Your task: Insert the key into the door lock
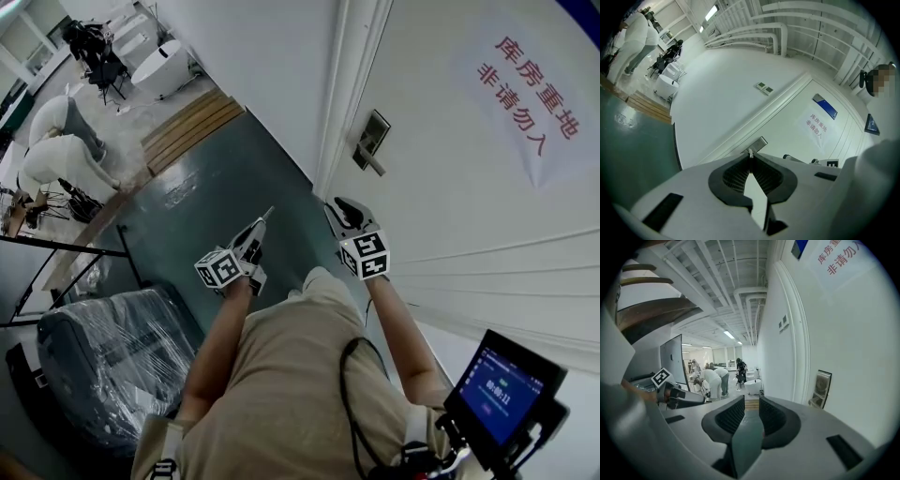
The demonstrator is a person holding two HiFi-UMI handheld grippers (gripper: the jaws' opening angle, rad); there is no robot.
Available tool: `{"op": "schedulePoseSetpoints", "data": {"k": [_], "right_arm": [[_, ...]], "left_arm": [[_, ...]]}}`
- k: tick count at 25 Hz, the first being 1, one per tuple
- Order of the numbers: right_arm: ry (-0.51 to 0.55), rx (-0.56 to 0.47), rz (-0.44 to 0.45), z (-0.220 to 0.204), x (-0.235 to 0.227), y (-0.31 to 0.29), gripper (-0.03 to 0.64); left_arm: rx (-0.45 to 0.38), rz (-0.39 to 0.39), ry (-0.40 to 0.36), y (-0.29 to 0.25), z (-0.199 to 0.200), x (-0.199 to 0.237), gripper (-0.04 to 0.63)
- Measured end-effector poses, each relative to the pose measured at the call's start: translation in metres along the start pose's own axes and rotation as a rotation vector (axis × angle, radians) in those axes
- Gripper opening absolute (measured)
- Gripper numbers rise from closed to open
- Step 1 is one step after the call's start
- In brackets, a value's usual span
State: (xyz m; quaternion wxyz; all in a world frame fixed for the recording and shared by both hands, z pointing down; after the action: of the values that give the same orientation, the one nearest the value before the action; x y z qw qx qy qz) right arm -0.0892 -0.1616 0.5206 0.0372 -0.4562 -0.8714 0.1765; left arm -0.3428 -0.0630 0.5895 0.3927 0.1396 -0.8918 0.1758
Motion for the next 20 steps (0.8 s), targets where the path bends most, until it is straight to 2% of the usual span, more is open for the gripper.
{"op": "schedulePoseSetpoints", "data": {"k": [11, 16, 20], "right_arm": [[0.003, 0.006, -0.025, 0.014, -0.003, -0.008, 0.104], [-0.006, 0.018, -0.024, 0.017, -0.056, -0.016, 0.104], [-0.002, 0.030, -0.025, 0.024, -0.080, -0.017, 0.104]], "left_arm": [[0.029, -0.011, -0.001, -0.009, 0.014, 0.005, 0.034], [0.058, 0.007, 0.008, -0.061, 0.014, -0.004, 0.034], [0.082, -0.006, 0.025, -0.091, 0.016, -0.013, 0.034]]}}
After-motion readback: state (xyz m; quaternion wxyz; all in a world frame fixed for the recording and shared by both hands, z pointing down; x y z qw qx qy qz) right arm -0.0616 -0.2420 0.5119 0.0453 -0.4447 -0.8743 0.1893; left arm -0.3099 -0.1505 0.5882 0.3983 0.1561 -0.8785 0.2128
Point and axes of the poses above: the fingertips, and each gripper's own axes: y backward along the fingers, x to its left, z out of its top, the point moved 8 cm from there along y, backward along the fingers, and after that the axes turned 4 degrees about z, right-handed, at the moved point
